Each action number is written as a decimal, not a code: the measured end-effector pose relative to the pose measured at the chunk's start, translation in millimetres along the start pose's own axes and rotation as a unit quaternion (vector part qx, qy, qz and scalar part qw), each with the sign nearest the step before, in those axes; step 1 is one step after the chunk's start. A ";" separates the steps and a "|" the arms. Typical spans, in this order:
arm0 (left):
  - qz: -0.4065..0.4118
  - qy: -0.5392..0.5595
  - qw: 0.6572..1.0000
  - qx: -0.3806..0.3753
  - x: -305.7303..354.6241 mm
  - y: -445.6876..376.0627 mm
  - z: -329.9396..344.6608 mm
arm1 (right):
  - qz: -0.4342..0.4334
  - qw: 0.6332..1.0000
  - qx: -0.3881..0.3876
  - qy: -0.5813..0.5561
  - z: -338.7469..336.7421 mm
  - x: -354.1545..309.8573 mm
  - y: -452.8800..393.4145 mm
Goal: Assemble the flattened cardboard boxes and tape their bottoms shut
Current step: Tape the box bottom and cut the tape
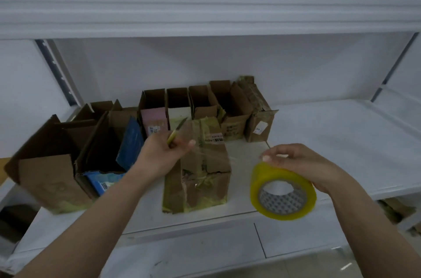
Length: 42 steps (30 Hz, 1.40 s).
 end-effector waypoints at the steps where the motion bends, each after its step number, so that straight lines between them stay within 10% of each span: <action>1: -0.022 0.003 1.000 0.006 -13.7 1.1 -0.6 | 0.010 0.998 0.000 0.063 1.4 2.3 -3.5; 17: -0.149 0.126 0.979 0.052 -84.2 21.7 19.9 | 0.018 0.915 0.004 0.403 27.7 7.7 -67.7; 38: -0.370 0.342 0.862 -0.054 -116.3 52.2 82.5 | 0.031 0.981 0.005 0.194 54.6 61.0 -73.9; 42: -0.324 0.325 0.888 -0.033 -116.0 41.9 64.8 | 0.038 0.980 0.014 0.196 54.2 58.3 -72.0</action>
Point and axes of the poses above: each hand's wrist, its own y-axis away from the middle knuckle, its own z-axis out of the palm, x = y × z, the point moved 4 cm from there along -y, towards the middle knuckle, and after that the axes turned 10 degrees about -z, right-handed, at the moved point
